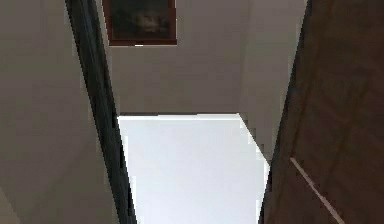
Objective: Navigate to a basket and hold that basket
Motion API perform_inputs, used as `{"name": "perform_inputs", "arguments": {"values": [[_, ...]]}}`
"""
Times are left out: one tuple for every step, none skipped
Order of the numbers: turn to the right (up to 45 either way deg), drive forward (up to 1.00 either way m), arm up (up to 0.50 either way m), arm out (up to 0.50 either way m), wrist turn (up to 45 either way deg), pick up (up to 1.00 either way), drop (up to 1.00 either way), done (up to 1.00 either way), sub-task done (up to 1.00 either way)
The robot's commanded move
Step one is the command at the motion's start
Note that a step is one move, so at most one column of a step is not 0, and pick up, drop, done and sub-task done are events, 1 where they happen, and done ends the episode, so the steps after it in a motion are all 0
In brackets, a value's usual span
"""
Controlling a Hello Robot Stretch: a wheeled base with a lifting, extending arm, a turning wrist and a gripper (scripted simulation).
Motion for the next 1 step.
{"name": "perform_inputs", "arguments": {"values": [[0.0,0.55,0.0,0.0,0.0,0.0,0.0,0.0,0.0]]}}
